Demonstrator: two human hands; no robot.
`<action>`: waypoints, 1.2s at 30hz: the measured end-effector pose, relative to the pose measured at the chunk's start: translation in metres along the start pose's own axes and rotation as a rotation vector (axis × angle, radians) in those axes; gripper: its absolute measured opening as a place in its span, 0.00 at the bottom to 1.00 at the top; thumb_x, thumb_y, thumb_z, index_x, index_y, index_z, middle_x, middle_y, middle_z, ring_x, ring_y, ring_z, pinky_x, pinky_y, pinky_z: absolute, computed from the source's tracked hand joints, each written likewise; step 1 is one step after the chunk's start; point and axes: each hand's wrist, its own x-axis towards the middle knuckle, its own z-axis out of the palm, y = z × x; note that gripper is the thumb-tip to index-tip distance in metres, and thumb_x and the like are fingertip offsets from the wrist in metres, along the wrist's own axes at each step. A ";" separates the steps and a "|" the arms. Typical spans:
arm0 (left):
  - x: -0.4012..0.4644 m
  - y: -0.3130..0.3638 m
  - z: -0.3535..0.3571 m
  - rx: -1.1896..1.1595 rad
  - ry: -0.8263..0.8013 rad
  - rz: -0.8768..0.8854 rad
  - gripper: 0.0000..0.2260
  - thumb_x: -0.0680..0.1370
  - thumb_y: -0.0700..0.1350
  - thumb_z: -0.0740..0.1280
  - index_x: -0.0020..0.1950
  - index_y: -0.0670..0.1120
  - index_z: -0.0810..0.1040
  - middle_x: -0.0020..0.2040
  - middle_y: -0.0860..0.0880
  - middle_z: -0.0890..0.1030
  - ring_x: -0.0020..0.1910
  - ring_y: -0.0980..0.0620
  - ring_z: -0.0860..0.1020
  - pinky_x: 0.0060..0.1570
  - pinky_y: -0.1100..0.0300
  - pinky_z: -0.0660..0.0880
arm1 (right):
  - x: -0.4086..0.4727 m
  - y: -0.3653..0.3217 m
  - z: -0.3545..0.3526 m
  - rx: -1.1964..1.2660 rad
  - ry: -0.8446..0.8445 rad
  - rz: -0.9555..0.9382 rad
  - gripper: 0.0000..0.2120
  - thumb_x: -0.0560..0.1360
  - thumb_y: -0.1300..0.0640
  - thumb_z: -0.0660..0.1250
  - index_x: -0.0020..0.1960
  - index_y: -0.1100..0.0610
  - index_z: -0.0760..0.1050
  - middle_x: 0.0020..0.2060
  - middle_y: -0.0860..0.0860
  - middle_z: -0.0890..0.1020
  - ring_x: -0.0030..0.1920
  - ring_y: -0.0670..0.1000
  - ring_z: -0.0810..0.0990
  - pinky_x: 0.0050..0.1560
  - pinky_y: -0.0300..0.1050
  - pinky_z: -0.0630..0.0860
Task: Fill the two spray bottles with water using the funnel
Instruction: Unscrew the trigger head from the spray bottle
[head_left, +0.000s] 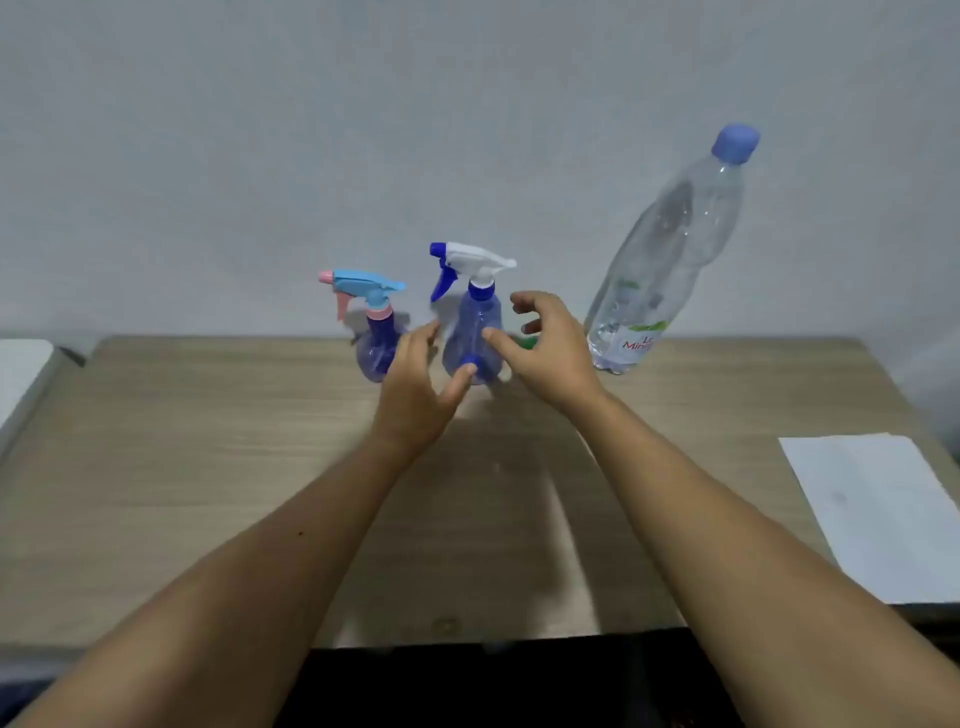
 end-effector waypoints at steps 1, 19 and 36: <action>0.005 -0.007 0.006 -0.010 0.011 -0.029 0.32 0.78 0.51 0.77 0.76 0.37 0.72 0.68 0.39 0.79 0.66 0.43 0.80 0.66 0.45 0.80 | 0.005 0.000 0.004 0.018 0.010 -0.007 0.30 0.75 0.45 0.76 0.73 0.51 0.73 0.67 0.46 0.77 0.57 0.47 0.79 0.57 0.46 0.80; -0.029 -0.002 0.023 -0.102 0.030 -0.037 0.37 0.80 0.68 0.69 0.75 0.39 0.75 0.66 0.41 0.84 0.62 0.44 0.85 0.59 0.43 0.83 | -0.019 0.006 0.013 -0.015 0.046 -0.143 0.23 0.72 0.50 0.79 0.65 0.52 0.79 0.58 0.47 0.80 0.51 0.47 0.80 0.52 0.42 0.79; -0.189 0.068 -0.008 -0.228 0.014 -0.243 0.34 0.67 0.60 0.81 0.69 0.49 0.80 0.61 0.54 0.85 0.57 0.53 0.85 0.56 0.45 0.84 | -0.192 0.006 -0.021 0.051 0.041 -0.135 0.22 0.69 0.52 0.82 0.61 0.52 0.80 0.54 0.45 0.80 0.46 0.45 0.80 0.49 0.52 0.83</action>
